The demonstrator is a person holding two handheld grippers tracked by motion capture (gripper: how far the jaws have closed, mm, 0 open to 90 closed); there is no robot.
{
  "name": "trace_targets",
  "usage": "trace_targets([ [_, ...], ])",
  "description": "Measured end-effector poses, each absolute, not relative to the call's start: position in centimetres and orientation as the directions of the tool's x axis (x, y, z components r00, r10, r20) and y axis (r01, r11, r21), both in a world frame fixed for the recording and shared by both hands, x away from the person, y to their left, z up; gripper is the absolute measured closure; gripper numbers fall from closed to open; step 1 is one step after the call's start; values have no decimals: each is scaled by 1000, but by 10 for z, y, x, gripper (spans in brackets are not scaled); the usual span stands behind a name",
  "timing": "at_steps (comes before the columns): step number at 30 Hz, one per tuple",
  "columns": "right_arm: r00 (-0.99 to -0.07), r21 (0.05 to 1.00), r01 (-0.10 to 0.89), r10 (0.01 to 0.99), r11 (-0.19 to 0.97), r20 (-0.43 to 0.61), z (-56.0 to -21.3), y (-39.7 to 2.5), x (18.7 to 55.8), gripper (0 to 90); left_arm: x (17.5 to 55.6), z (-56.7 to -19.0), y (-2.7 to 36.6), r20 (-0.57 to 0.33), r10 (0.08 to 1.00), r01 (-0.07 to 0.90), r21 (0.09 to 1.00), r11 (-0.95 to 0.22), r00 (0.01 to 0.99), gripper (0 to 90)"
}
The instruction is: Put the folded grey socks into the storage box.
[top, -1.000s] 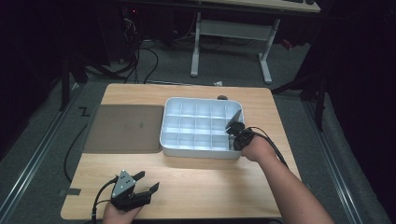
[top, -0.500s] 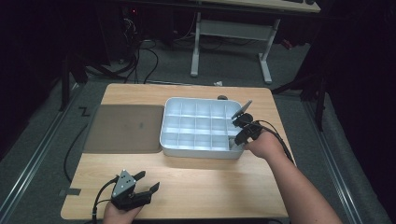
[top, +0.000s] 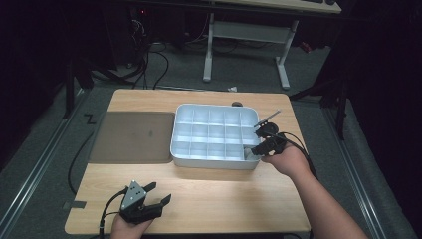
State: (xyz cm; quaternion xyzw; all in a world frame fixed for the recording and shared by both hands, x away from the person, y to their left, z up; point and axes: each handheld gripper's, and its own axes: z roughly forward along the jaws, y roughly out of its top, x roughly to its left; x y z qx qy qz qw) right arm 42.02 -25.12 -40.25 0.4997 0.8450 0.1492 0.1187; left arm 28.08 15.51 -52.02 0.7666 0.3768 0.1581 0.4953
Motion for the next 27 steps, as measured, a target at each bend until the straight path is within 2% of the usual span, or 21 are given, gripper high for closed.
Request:
trace_targets([
  [7,-470,449,777,881,440,-50,-403,-258,407,581,280,-521,157,-134,736,424,878,-223,664,301],
  [9,-452,481,779,892,401,-11,-405,-261,404,580,281,-520,157,-135,739,423,880,-217,660,301],
  [12,-462,497,758,886,423,-50,-408,-261,399,561,282,-520,156,-134,739,424,879,-219,660,301],
  [15,-449,525,756,894,391,-19,-412,-265,394,561,282,-521,155,-133,739,426,877,-223,661,301],
  [17,-454,545,732,889,408,-57,-414,-267,389,555,283,-522,154,-133,737,428,875,-228,663,301],
  [19,-438,567,737,899,368,-14,-417,-273,385,547,283,-521,153,-132,737,426,876,-227,663,301],
  [27,-432,655,685,902,319,12,-433,-283,360,501,285,-524,149,-137,733,431,873,-228,666,301],
])
